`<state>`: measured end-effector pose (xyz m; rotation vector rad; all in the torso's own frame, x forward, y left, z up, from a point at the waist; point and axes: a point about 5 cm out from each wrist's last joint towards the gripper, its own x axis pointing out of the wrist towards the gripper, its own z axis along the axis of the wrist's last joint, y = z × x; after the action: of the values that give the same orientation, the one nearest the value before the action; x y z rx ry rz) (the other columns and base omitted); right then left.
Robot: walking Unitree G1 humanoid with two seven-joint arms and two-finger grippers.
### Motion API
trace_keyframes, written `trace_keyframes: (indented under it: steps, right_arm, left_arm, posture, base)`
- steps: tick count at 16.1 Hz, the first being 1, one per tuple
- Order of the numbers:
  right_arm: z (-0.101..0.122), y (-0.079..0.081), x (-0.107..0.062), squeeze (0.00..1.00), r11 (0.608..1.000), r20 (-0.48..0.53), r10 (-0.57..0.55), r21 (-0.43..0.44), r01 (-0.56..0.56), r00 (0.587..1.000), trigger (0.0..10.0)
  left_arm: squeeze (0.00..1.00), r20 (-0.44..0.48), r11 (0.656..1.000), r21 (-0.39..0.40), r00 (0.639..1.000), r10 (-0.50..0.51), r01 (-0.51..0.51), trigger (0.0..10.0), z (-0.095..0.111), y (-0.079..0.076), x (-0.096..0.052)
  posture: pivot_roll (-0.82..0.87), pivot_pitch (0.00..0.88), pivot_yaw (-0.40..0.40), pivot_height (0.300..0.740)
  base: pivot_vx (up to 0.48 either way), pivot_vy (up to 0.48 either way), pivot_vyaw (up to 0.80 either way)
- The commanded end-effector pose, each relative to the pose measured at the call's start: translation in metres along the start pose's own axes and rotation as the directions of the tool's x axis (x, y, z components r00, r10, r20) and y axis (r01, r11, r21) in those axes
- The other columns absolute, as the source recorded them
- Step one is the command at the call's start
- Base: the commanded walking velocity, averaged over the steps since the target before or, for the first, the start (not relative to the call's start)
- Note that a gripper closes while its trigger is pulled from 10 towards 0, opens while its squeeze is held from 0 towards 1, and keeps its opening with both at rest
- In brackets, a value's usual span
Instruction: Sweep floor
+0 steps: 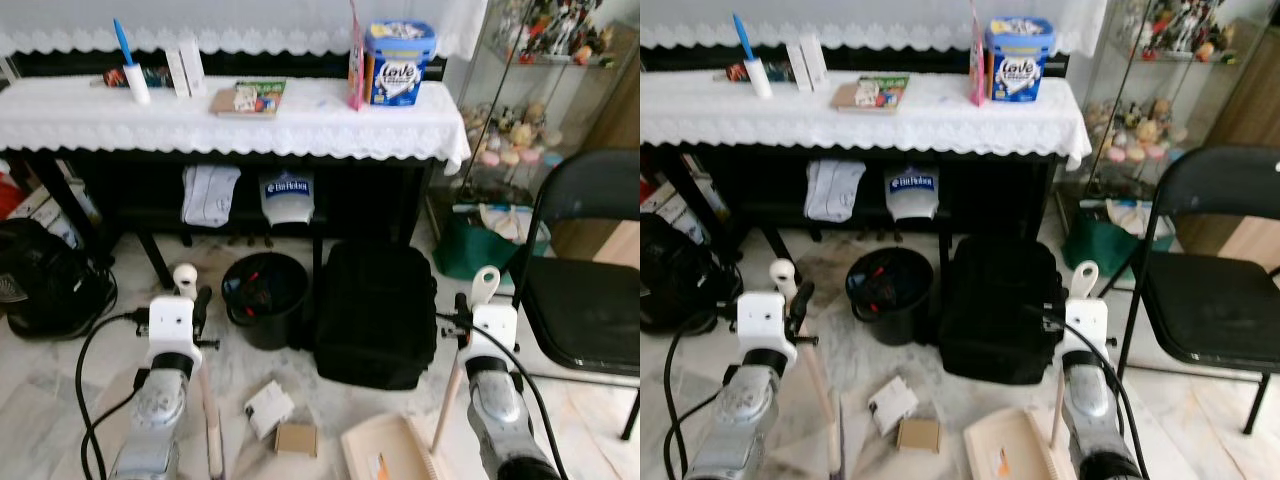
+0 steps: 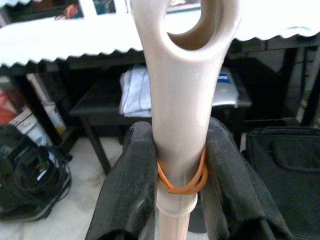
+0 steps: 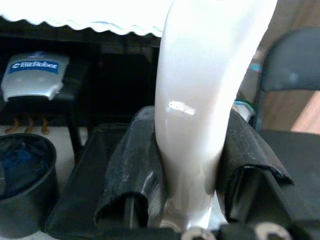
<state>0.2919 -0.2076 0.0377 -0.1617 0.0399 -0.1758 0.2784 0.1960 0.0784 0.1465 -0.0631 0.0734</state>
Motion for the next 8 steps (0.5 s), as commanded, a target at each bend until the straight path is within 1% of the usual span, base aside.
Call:
trace_keyframes:
  steps: [1, 2, 8]
  right_arm:
    - [0.0097, 0.0018, 0.0046, 0.00, 1.000, 0.048, 0.001, 0.009, -0.002, 0.999, 10.0]
    - [0.0097, 0.0019, 0.0046, 0.00, 1.000, 0.048, 0.001, 0.010, -0.002, 0.999, 10.0]
    - [0.0094, 0.0021, 0.0044, 0.00, 1.000, 0.047, 0.001, 0.011, -0.002, 0.999, 10.0]
  left_arm:
    - [0.00, 0.028, 1.000, 0.023, 1.000, 0.006, -0.006, 10.0, 0.0062, 0.0034, 0.0025]
    - [0.00, 0.028, 1.000, 0.023, 1.000, 0.007, -0.008, 10.0, 0.0062, 0.0036, 0.0025]
    - [0.00, 0.028, 1.000, 0.024, 1.000, 0.013, -0.014, 10.0, 0.0064, 0.0051, 0.0023]
  posture:
    - [0.13, 0.000, 0.016, 0.740]
    - [0.13, 0.000, 0.017, 0.740]
    - [0.13, 0.000, 0.017, 0.740]
  base:
    - [0.304, 0.000, 0.00]
    - [0.251, 0.000, 0.00]
    - [0.000, 0.000, 0.00]
